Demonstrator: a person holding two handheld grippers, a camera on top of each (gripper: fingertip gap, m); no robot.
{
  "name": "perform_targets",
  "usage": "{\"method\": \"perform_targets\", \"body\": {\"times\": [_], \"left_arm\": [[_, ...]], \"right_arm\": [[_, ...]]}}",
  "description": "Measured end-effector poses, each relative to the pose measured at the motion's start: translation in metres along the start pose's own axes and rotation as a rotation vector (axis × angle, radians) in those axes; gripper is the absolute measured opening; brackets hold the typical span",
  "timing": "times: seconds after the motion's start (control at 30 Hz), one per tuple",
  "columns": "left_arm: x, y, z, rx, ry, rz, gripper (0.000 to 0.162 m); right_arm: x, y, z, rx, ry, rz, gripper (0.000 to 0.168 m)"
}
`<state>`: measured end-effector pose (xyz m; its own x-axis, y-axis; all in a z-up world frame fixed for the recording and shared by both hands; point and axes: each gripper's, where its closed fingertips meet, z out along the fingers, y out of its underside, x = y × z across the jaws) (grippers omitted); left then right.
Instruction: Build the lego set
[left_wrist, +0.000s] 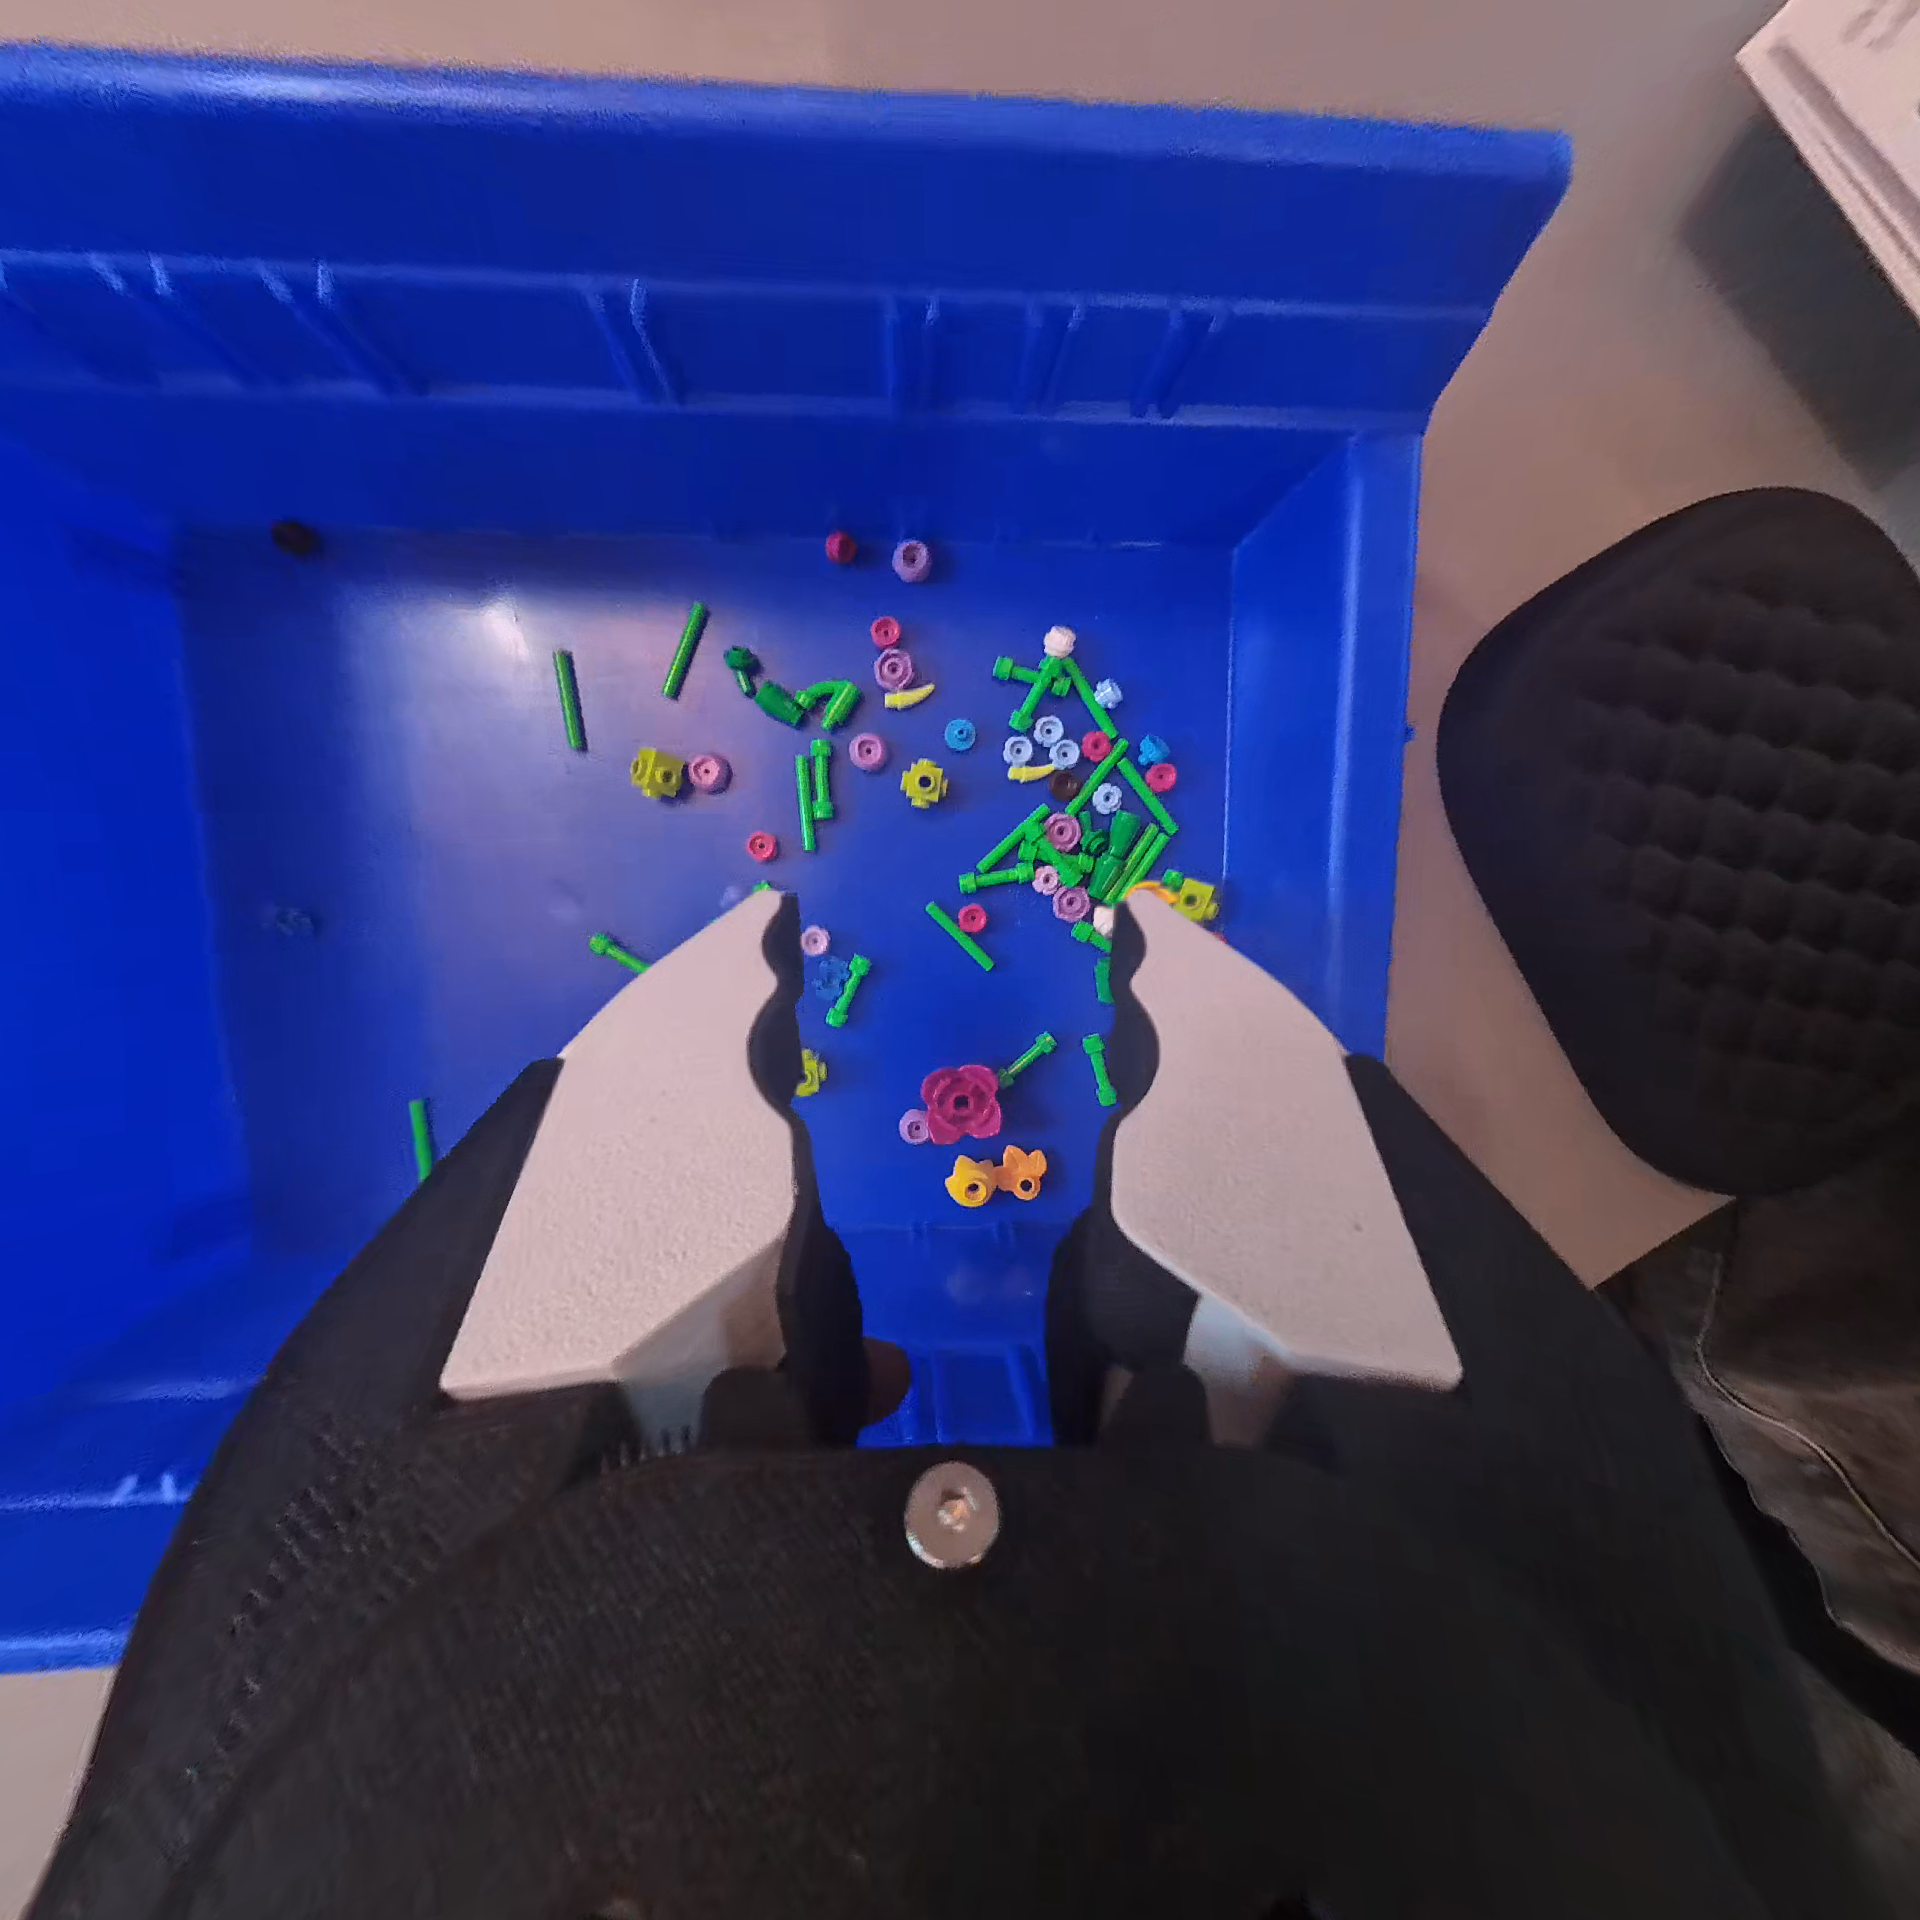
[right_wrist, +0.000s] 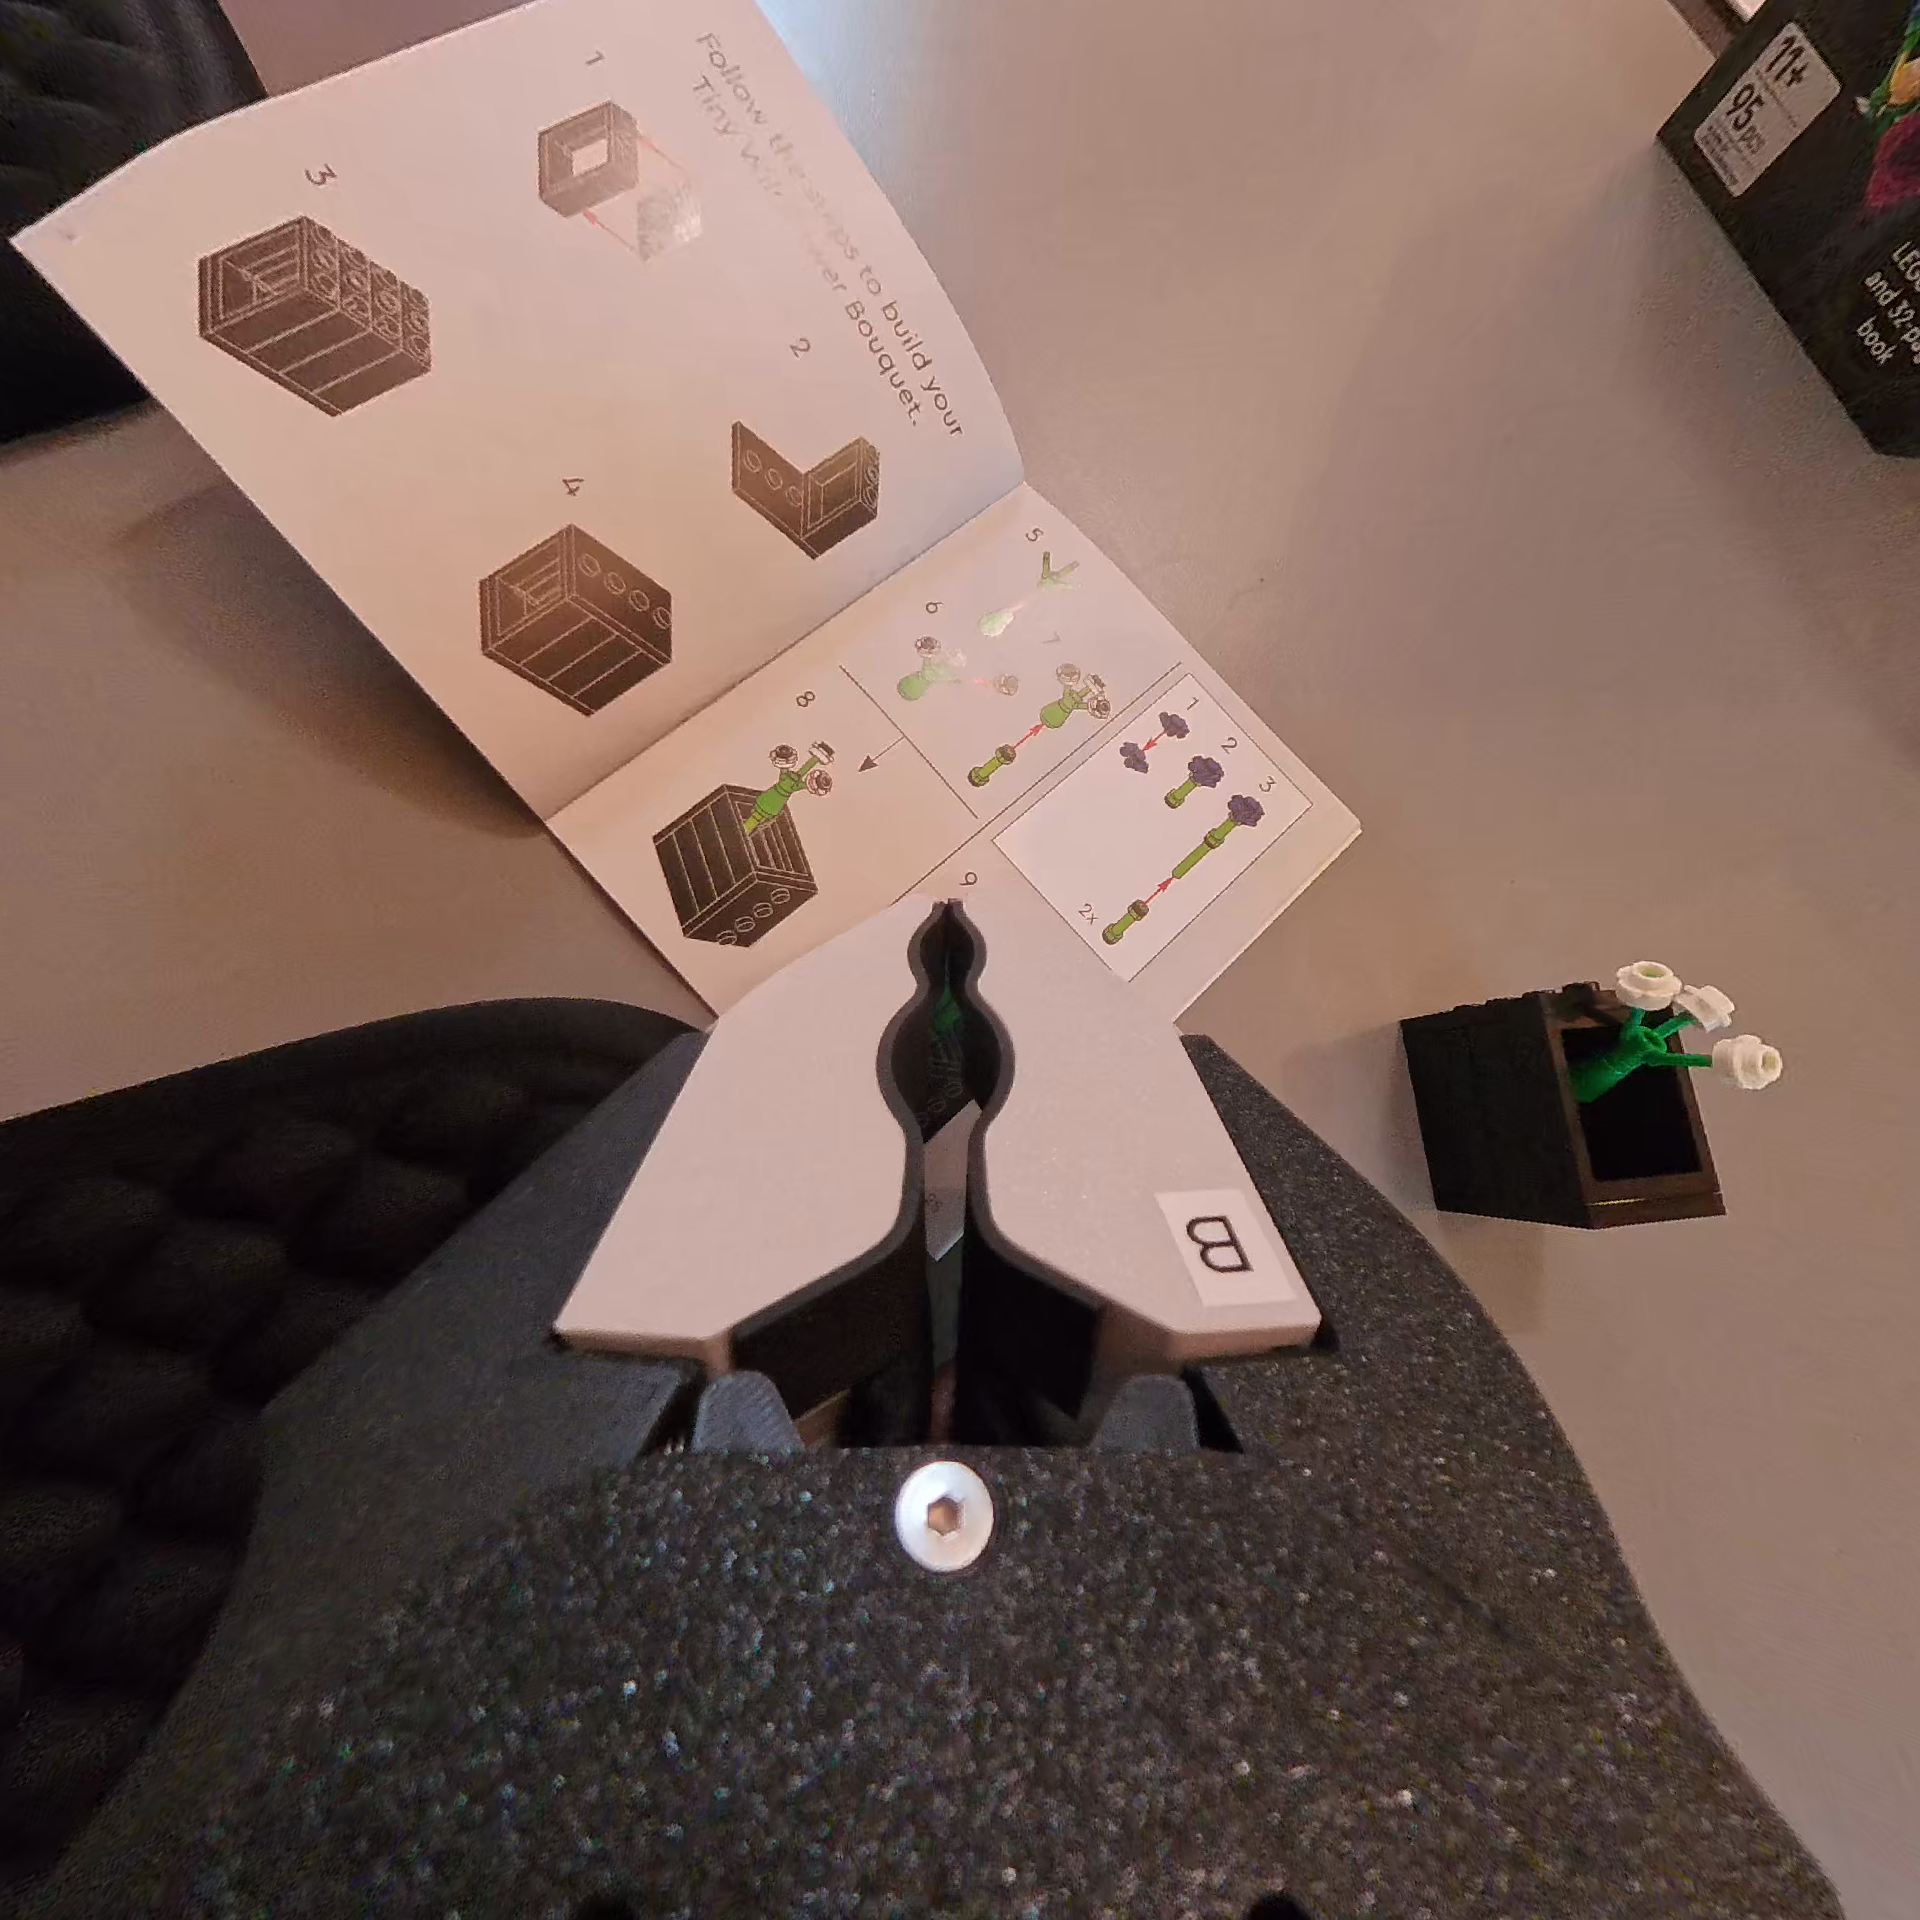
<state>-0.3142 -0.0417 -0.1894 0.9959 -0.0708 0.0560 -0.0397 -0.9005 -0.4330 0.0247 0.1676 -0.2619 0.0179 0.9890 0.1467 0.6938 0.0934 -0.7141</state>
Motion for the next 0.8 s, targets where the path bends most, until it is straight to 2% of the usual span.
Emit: {"method": "perform_targets", "body": {"times": [0.03, 0.37, 0.47, 0.6, 0.7, 0.8], "left_arm": [[0.001, -0.003, 0.0, -0.006, 0.017, 0.015, 0.057], [-0.009, 0.004, -0.001, -0.149, 0.088, 0.182, 0.055], [-0.006, 0.009, 0.001, -0.183, 0.12, 0.288, 0.046], [0.012, 0.007, 0.004, -0.153, 0.24, 0.44, 0.038], [0.024, 0.016, 0.006, -0.189, 0.313, 0.549, 0.035], [0.02, 0.029, 0.004, -0.266, 0.287, 0.641, 0.034]], "right_arm": [[0.0, 0.0, 0.0, 0.0, -0.001, 0.0, 0.0], [0.0, 0.0, 0.0, -0.004, 0.005, -0.005, 0.0], [0.0, 0.0, 0.0, -0.007, 0.012, -0.011, 0.0], [0.0, 0.0, 0.0, -0.006, 0.013, -0.011, 0.0], [0.0, 0.0, 0.0, -0.007, 0.012, -0.01, 0.0], [0.0, 0.0, 0.0, -0.008, 0.013, -0.011, 0.0]]}}
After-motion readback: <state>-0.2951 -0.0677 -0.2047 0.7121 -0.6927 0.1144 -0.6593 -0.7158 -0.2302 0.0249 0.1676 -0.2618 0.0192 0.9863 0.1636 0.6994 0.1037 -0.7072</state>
